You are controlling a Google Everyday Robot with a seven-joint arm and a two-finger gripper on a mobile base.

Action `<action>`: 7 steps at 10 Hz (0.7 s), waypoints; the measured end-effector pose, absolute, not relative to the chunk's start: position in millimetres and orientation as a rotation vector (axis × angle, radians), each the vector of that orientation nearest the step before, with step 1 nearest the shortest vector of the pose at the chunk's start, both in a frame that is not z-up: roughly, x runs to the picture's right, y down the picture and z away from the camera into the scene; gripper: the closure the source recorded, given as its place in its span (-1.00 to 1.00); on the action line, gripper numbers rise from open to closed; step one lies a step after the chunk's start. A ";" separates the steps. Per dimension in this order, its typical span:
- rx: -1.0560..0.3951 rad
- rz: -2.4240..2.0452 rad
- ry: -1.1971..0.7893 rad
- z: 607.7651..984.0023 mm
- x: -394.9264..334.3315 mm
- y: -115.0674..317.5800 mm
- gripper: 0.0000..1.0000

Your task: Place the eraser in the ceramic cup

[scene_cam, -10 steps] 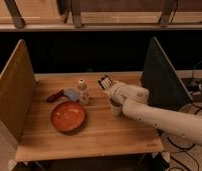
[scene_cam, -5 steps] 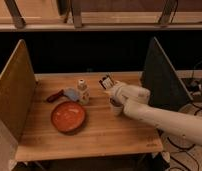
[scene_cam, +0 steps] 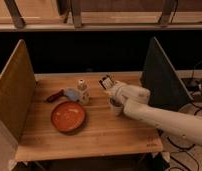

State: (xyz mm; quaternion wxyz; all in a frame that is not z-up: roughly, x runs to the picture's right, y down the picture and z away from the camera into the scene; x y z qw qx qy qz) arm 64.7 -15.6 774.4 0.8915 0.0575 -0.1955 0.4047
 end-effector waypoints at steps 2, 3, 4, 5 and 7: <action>0.119 0.840 -0.406 774.6 64.8 -15.4 -0.48; 0.119 0.840 -0.406 774.6 64.9 -15.4 -0.57; 0.119 0.840 -0.405 774.6 65.0 -15.4 -0.60; 0.119 0.840 -0.406 774.5 65.0 -15.5 -0.60; 0.119 0.840 -0.406 774.5 65.0 -15.5 -0.60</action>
